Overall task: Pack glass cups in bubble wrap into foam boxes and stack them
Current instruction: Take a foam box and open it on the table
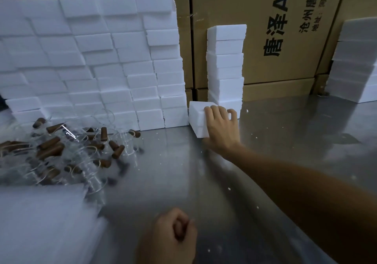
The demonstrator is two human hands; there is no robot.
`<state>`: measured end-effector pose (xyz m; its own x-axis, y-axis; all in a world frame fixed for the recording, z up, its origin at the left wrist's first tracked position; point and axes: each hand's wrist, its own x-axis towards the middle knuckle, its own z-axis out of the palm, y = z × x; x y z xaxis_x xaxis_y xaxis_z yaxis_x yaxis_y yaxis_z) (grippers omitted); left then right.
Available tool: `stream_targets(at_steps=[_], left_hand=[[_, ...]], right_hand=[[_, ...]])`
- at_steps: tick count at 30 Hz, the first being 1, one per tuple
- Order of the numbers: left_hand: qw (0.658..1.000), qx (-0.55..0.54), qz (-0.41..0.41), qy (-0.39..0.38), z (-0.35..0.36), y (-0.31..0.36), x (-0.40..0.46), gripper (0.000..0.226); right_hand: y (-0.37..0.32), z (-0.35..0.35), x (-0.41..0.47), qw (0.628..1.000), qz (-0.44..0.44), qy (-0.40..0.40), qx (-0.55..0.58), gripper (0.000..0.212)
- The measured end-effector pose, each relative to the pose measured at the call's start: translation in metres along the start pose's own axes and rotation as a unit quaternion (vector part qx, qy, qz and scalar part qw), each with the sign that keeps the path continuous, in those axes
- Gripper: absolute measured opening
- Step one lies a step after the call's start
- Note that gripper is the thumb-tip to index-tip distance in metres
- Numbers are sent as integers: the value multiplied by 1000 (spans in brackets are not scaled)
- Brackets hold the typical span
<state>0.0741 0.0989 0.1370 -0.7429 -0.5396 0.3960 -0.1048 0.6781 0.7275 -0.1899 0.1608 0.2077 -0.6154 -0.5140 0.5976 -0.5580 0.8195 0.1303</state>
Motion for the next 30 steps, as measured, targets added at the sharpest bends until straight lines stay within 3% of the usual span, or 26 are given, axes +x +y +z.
stream_targets(at_steps=[5,8,12,16,20,24,27,30], left_hand=[[998,-51,-8,-22,-7,4,1,14],[991,-116,-39,57,-17,8,2,16],[963,-210,-93,141,-36,14,6,46],[951,-247,-76,168,-55,21,1,67],[942,-290,-101,133,-62,23,-2,46],[941,-284,-115,146,-62,19,-2,14],[940,-275,-117,164,-65,20,-1,14],[945,-265,-118,152,-69,19,1,20]], right_hand=[[-3,-50,-73,989,52,63,127,79],[-7,-74,-111,967,21,97,235,84],[-9,-94,-146,940,-8,71,334,93],[-8,-97,-173,942,-40,83,322,88],[-14,-100,-190,921,-67,69,377,85],[-19,-102,-194,900,-22,64,430,91],[-20,-100,-197,892,-16,30,451,95],[-15,-99,-199,876,-17,-59,478,112]])
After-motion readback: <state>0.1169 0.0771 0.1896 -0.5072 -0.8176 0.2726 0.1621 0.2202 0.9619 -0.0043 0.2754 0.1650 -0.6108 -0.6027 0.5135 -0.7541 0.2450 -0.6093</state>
